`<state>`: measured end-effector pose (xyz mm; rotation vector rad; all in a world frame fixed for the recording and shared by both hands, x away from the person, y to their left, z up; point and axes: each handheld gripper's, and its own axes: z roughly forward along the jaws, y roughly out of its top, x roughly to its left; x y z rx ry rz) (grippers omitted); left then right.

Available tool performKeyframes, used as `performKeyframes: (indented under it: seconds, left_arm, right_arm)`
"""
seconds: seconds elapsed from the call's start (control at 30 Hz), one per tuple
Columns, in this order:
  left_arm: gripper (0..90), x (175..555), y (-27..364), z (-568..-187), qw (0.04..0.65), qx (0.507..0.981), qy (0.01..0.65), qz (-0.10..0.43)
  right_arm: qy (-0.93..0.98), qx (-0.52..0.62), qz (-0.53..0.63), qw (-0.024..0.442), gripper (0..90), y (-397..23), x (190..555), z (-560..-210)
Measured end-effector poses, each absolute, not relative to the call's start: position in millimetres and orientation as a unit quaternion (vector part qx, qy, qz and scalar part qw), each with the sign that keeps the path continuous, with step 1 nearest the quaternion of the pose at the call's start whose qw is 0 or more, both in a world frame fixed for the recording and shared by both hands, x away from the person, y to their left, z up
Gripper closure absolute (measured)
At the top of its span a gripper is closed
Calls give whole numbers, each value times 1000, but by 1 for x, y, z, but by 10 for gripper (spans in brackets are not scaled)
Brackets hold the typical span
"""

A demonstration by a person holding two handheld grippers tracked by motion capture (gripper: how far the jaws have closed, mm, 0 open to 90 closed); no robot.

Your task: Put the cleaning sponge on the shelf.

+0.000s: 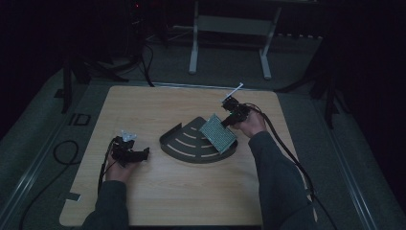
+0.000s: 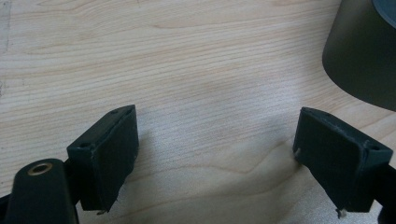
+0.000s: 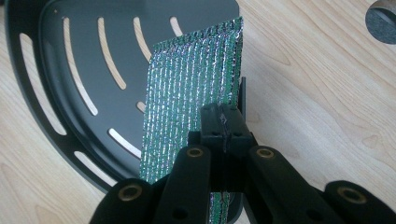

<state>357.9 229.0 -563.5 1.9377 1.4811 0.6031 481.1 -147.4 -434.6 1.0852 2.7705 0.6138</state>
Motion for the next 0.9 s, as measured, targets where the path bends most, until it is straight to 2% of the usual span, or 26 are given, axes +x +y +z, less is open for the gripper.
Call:
performKeyframes:
  seconds: [0.9]
  left_arm:
    - [146, 358, 229, -563, 309, 734, 560, 228]
  right_arm:
    - [926, 337, 161, 59, 896, -136, 483, -457]
